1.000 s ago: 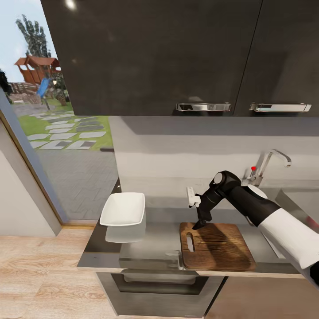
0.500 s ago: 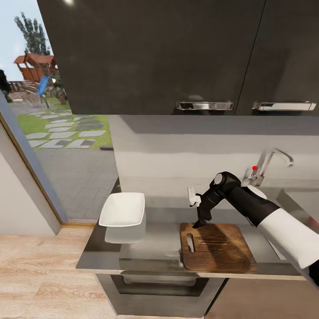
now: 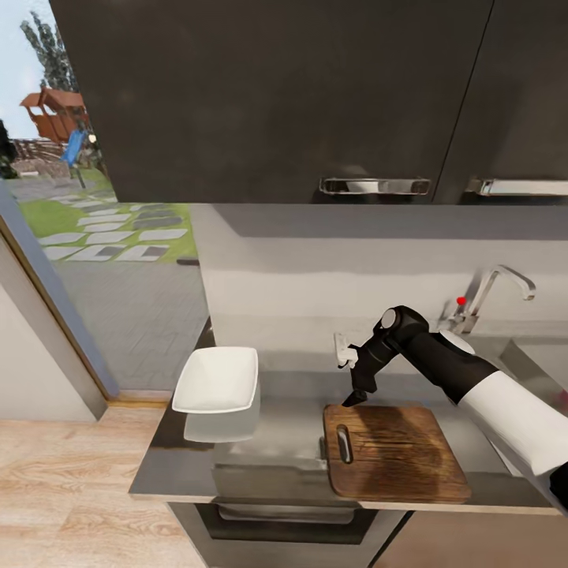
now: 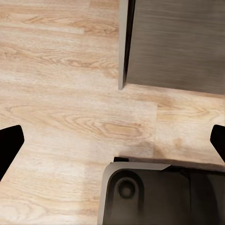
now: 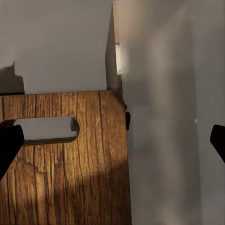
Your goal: In the kitchen, take the Vidalia onion out of the sink, dice it on the chopping board with the paring knife, put the diced onion into the bowl on the countertop, then place both the paring knife and the chopping board into the sink.
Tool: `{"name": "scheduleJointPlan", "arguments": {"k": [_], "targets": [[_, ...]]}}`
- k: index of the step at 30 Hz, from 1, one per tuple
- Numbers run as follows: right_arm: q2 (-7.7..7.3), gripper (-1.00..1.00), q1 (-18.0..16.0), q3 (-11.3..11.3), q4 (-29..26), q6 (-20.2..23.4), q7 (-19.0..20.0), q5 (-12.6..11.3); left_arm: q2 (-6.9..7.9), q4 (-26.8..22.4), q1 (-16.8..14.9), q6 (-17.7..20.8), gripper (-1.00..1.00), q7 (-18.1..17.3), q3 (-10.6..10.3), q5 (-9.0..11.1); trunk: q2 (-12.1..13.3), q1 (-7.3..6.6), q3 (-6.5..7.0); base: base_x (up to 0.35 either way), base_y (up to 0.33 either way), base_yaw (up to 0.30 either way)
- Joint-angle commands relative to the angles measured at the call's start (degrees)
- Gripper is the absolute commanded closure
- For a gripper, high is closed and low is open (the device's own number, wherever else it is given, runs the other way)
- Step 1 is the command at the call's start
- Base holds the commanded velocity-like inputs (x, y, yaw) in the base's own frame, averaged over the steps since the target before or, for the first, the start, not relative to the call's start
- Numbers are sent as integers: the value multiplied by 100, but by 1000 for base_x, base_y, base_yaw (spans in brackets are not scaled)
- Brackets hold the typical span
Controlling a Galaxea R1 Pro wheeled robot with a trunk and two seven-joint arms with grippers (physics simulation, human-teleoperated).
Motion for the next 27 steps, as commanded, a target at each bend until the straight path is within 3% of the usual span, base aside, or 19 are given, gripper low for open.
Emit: {"name": "scheduleJointPlan", "arguments": {"k": [1,27], "targets": [[-4,-100,-7,13,-9,60,19,10,2,-6,1,-7,-100,2,-10,42,-12,4,-17,12,1,0],[-5,-100,-7,16,208,60,19,6,2,28,1,-7,-100,2,-10,41,-12,4,-170,1,0,0]]}}
